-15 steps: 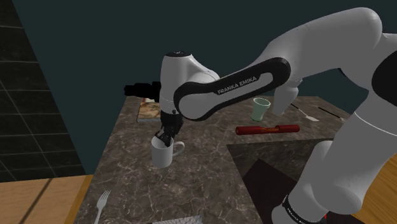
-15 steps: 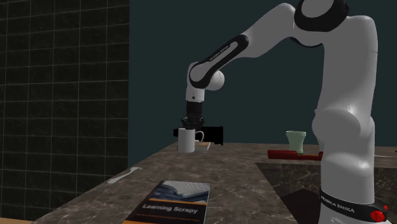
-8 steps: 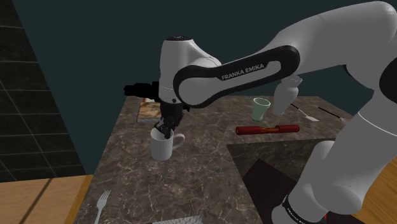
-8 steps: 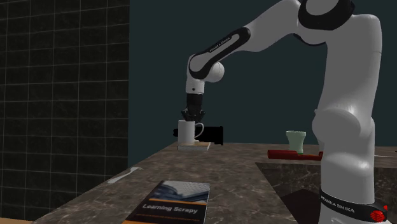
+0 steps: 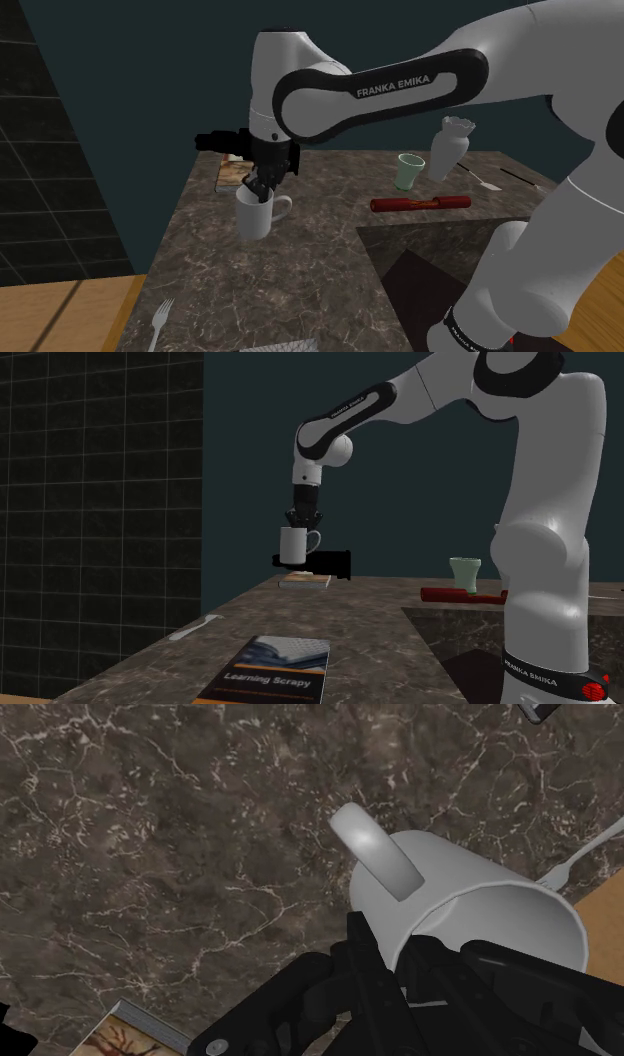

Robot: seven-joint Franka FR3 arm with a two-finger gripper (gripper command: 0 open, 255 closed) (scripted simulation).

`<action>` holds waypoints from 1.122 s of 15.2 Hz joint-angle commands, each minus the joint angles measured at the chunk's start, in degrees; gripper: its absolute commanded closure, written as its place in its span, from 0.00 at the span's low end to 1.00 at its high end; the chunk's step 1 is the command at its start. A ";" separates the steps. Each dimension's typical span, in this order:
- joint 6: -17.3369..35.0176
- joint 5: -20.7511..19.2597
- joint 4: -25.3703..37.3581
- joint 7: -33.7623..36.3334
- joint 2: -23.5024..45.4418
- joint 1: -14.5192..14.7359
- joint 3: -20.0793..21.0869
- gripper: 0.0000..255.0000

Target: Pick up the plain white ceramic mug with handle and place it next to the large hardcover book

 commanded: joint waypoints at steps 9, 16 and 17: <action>-3.39 -1.89 10.71 -5.30 7.59 -2.92 -3.08 1.00; -6.59 -3.63 24.82 -10.88 18.67 -5.77 -5.89 1.00; -7.27 -3.84 27.27 -11.63 20.46 -6.12 -6.24 1.00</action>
